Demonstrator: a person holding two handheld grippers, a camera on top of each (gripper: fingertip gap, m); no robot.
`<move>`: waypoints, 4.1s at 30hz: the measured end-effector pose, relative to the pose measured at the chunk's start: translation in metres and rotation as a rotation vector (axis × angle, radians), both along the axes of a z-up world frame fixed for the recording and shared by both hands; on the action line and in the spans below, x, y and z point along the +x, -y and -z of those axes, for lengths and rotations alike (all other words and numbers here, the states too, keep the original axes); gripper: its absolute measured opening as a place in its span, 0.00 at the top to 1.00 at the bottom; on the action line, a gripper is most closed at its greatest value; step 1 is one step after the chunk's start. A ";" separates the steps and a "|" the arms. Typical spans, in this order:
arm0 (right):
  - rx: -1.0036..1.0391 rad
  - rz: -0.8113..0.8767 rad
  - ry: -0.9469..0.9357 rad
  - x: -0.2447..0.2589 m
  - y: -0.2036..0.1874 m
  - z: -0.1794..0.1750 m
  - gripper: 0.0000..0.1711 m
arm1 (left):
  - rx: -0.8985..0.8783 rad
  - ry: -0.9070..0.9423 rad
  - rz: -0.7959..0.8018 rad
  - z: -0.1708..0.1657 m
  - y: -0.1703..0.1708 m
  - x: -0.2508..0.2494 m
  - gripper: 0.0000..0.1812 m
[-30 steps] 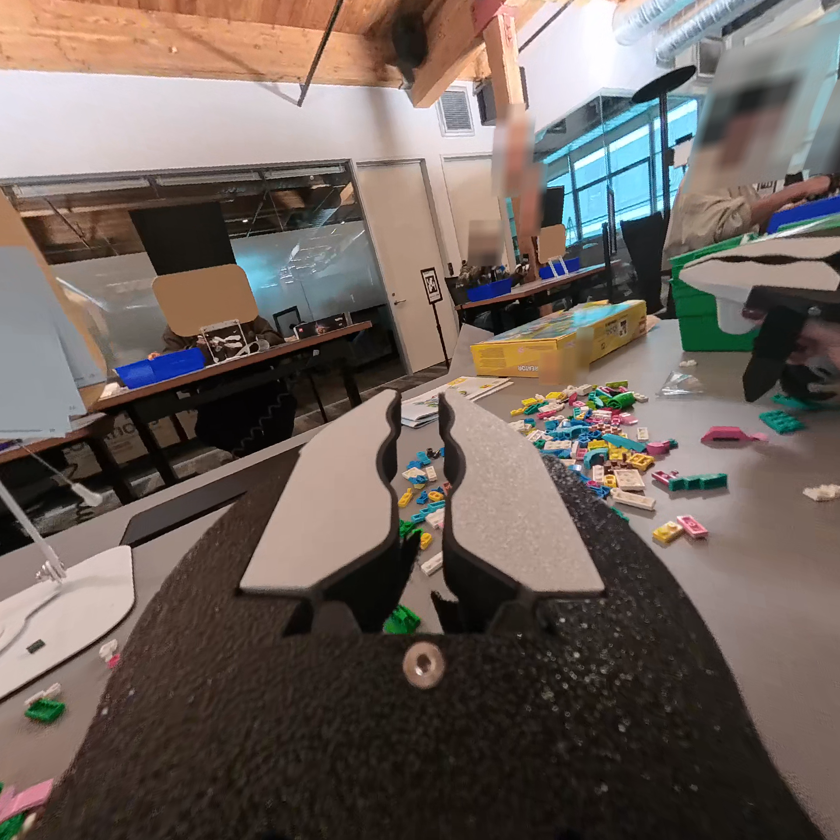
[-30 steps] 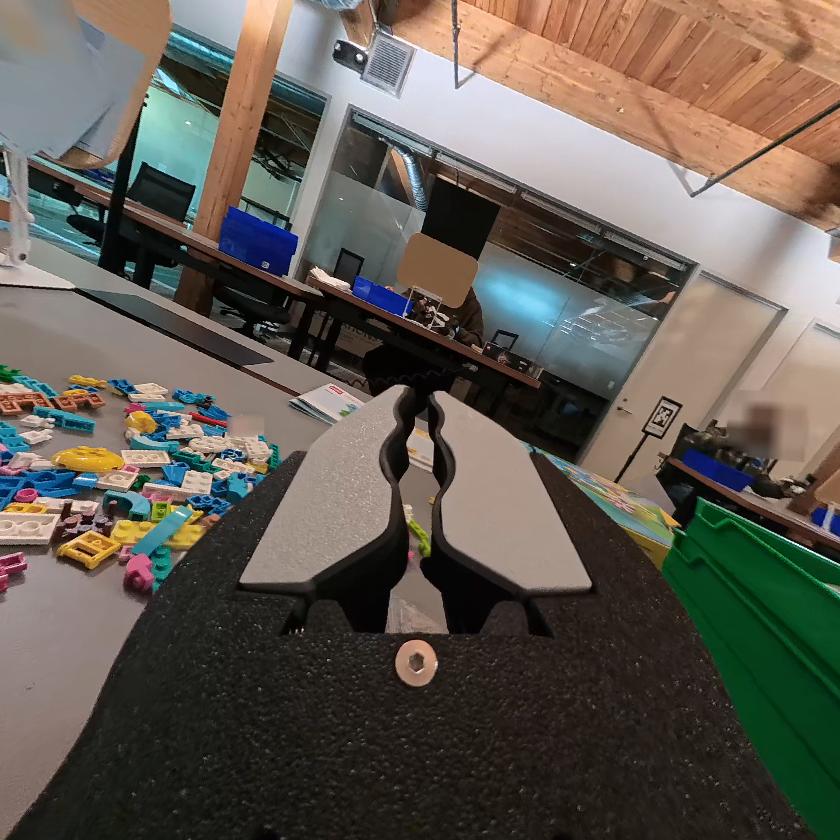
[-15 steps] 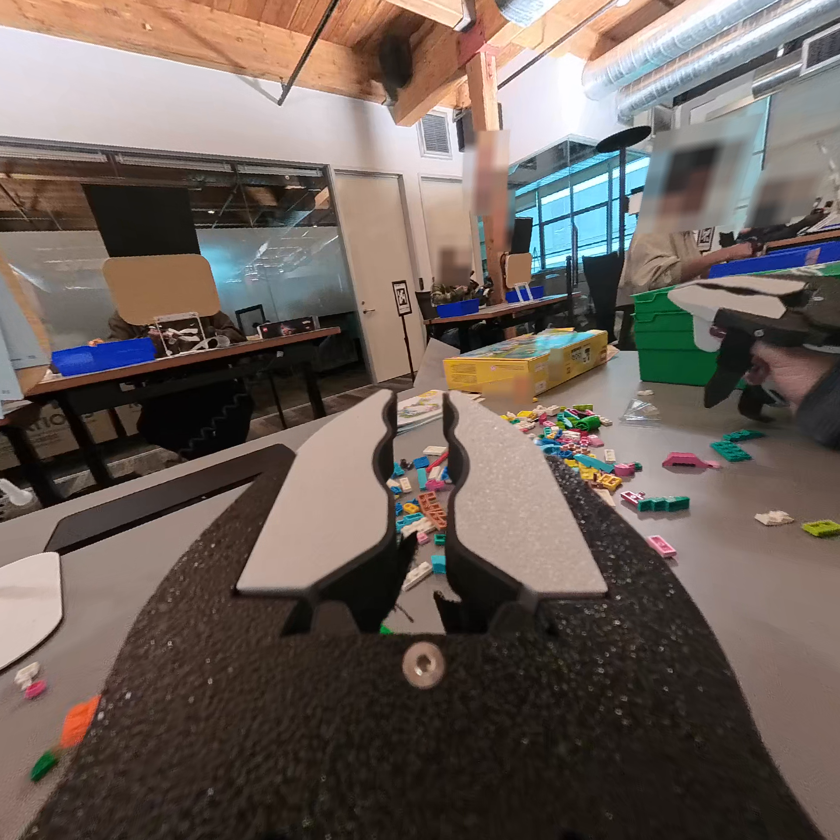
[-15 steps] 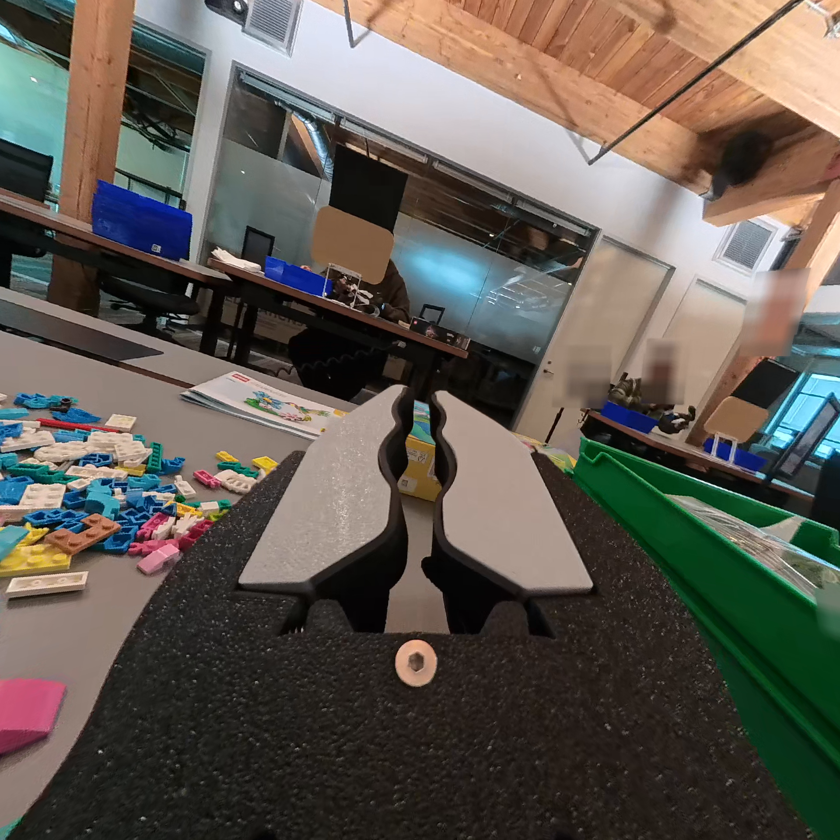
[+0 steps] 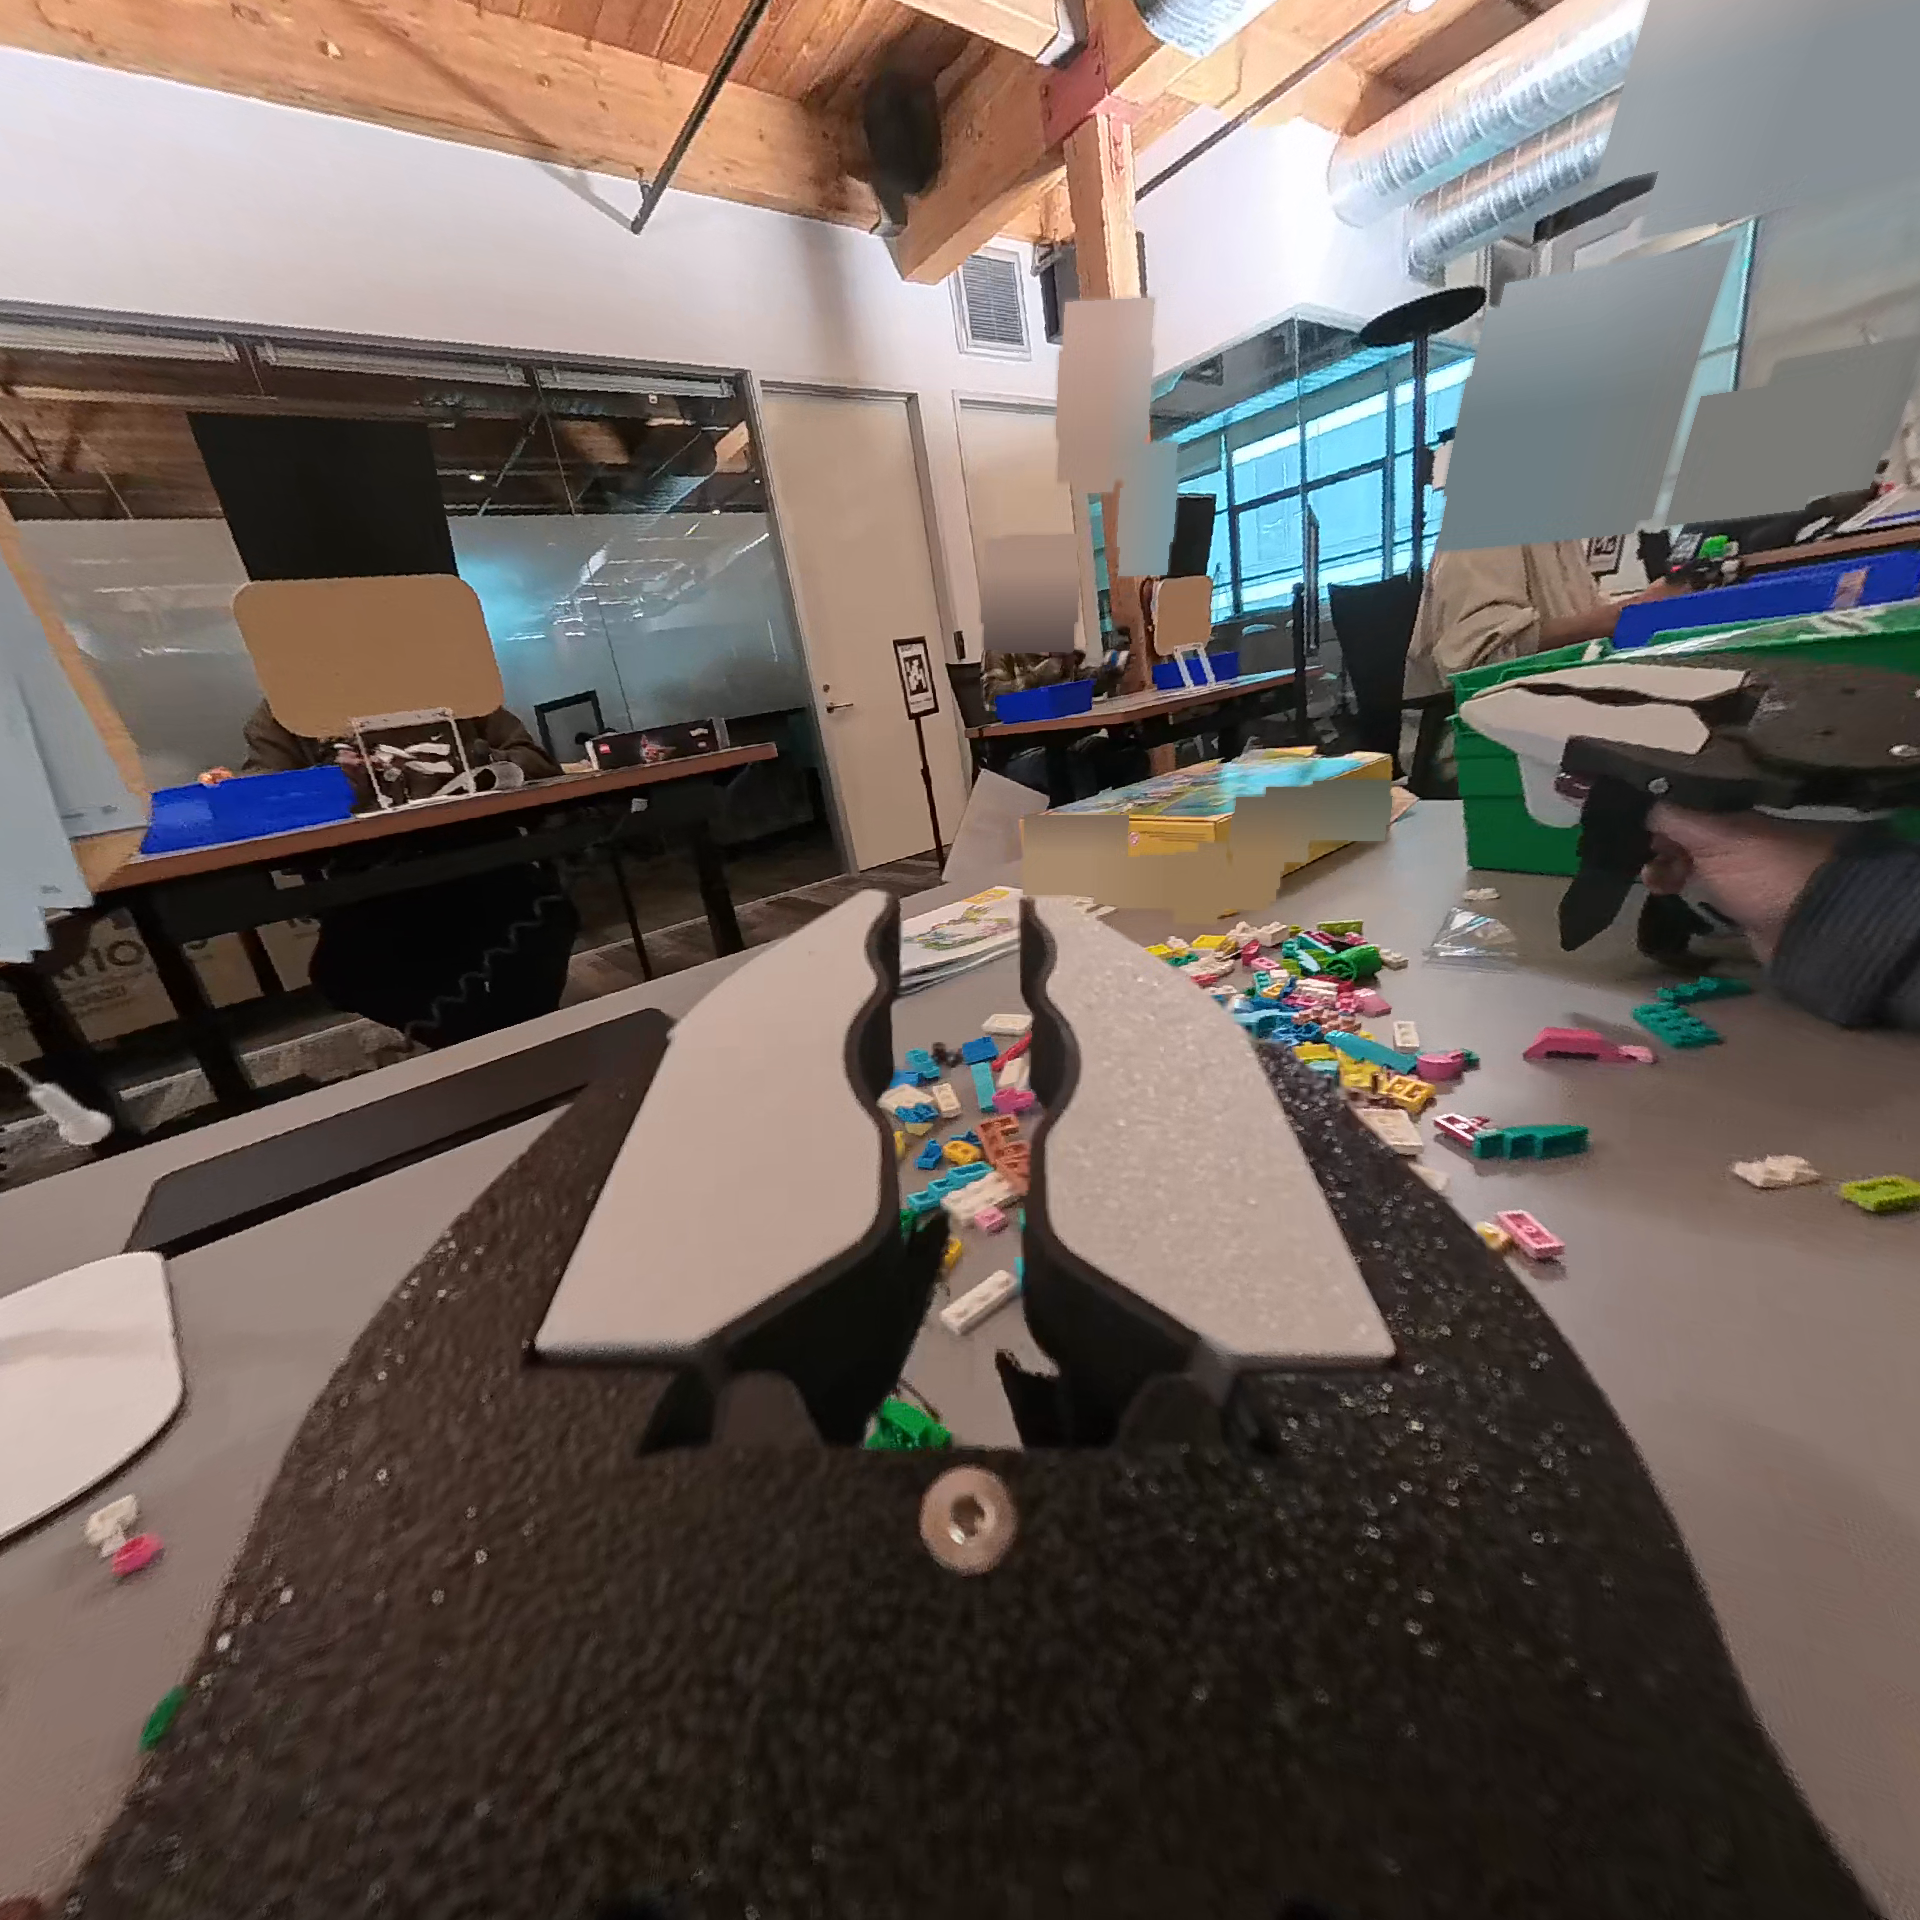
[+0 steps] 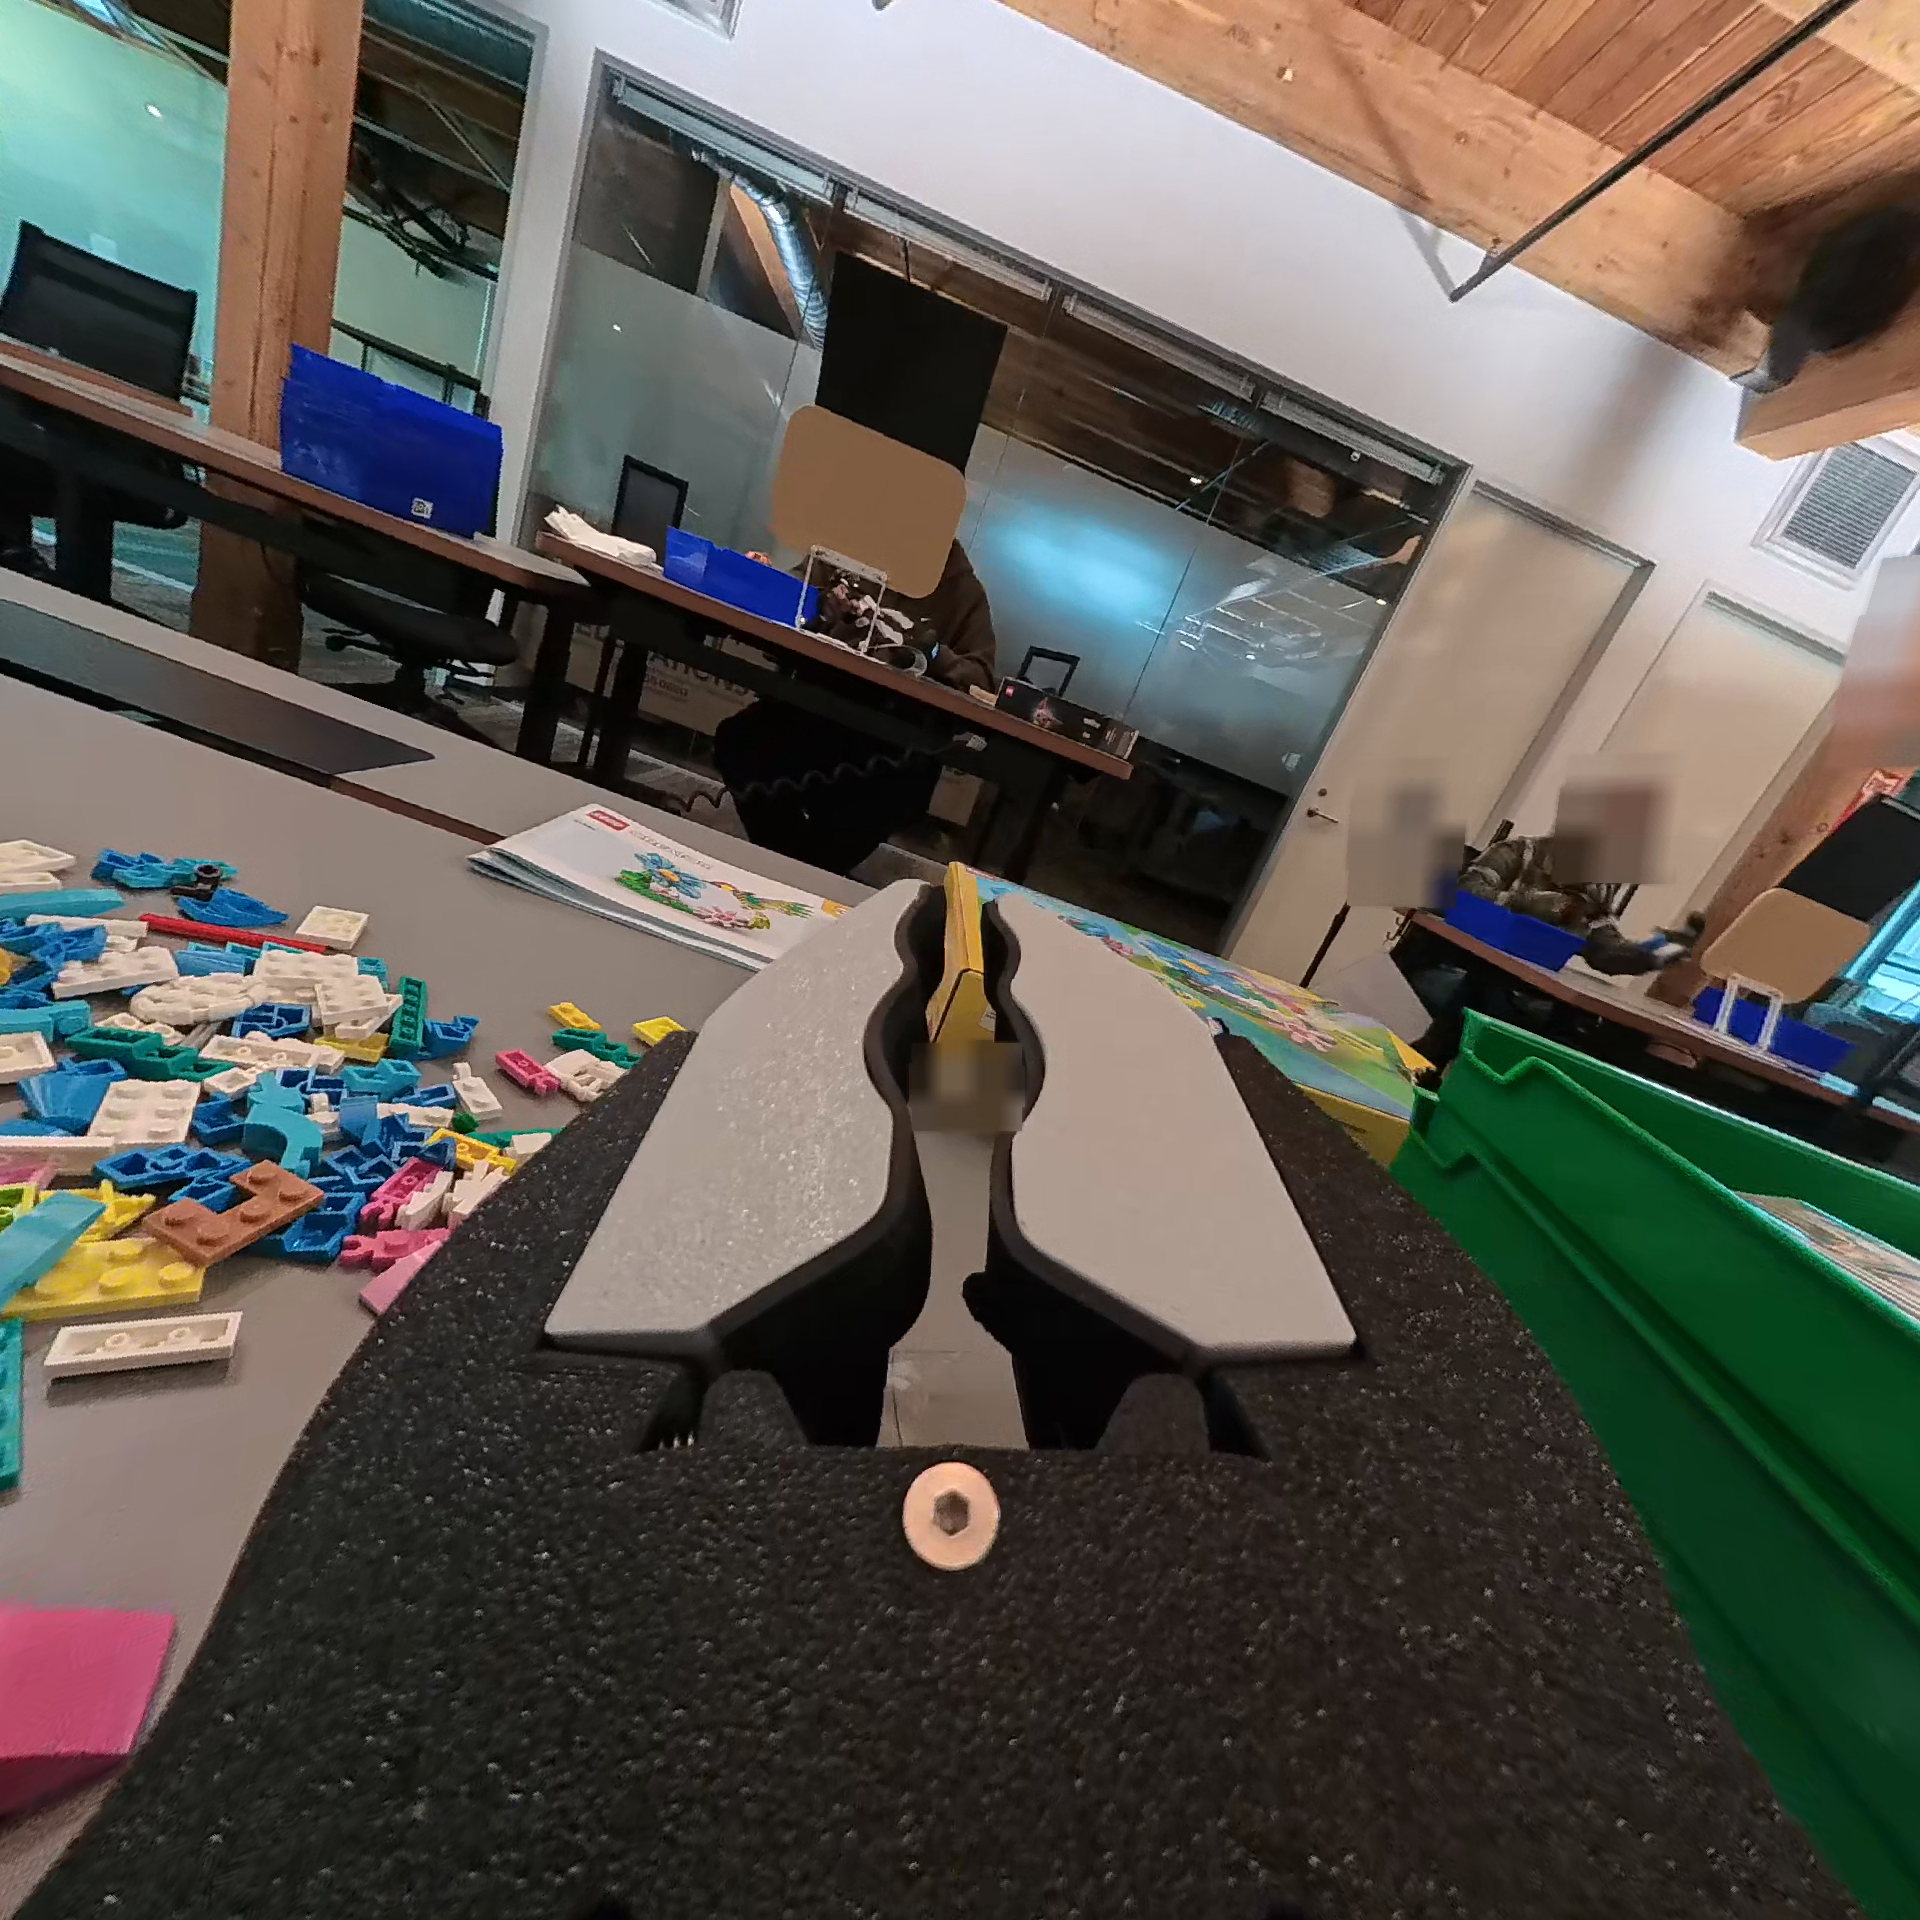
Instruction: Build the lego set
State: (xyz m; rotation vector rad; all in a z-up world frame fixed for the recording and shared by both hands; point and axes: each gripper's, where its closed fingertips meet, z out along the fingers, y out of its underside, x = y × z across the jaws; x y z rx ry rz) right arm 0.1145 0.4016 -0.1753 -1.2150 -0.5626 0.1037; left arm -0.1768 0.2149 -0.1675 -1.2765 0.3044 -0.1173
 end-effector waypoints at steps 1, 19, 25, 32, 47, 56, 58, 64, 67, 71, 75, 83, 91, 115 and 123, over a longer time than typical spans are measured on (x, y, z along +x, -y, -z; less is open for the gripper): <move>-0.001 -0.003 -0.005 0.000 0.000 0.000 0.96 | -0.004 0.006 0.014 0.000 0.000 0.002 0.88; -0.108 -0.013 0.074 0.003 0.005 0.019 0.96 | -0.020 0.044 0.062 0.003 -0.004 0.005 0.89; -0.143 -0.022 0.115 -0.003 0.003 0.027 0.96 | -0.023 -0.019 0.154 0.006 -0.002 0.024 0.89; -0.209 -0.034 0.156 -0.008 -0.002 0.038 0.96 | -0.020 0.030 0.181 0.002 0.004 0.023 0.89; -0.204 -0.040 0.239 -0.017 -0.002 0.045 0.97 | -0.034 0.057 0.200 0.003 0.004 0.024 0.90; -0.200 -0.037 0.240 -0.016 -0.001 0.045 0.97 | -0.044 0.069 0.211 0.004 0.004 0.024 0.92; -0.200 -0.041 0.244 -0.017 0.000 0.045 0.97 | -0.048 0.075 0.216 0.004 0.004 0.024 0.93; -0.199 -0.050 0.256 -0.019 0.000 0.046 0.98 | -0.054 0.080 0.219 0.005 0.003 0.023 0.93; -0.198 -0.055 0.256 -0.019 0.001 0.046 0.98 | -0.056 0.080 0.219 0.005 0.003 0.024 0.93; -0.198 -0.060 0.257 -0.020 0.001 0.046 0.98 | -0.057 0.082 0.220 0.005 0.003 0.023 0.94; -0.195 -0.067 0.267 -0.021 0.001 0.047 0.98 | -0.062 0.087 0.222 0.006 0.003 0.023 0.94; -0.196 -0.073 0.281 -0.023 0.002 0.048 0.98 | -0.066 0.094 0.232 0.006 0.002 0.023 0.94; -0.210 -0.109 0.296 -0.028 0.005 0.051 0.98 | -0.069 0.095 0.234 0.007 0.002 0.023 0.94; -0.918 -0.527 0.671 -0.127 0.030 0.121 1.00 | -0.082 0.079 0.253 0.009 0.001 0.027 0.94; -0.951 -0.517 0.687 -0.123 0.019 0.125 0.93 | -0.087 0.077 0.259 0.010 0.001 0.029 0.94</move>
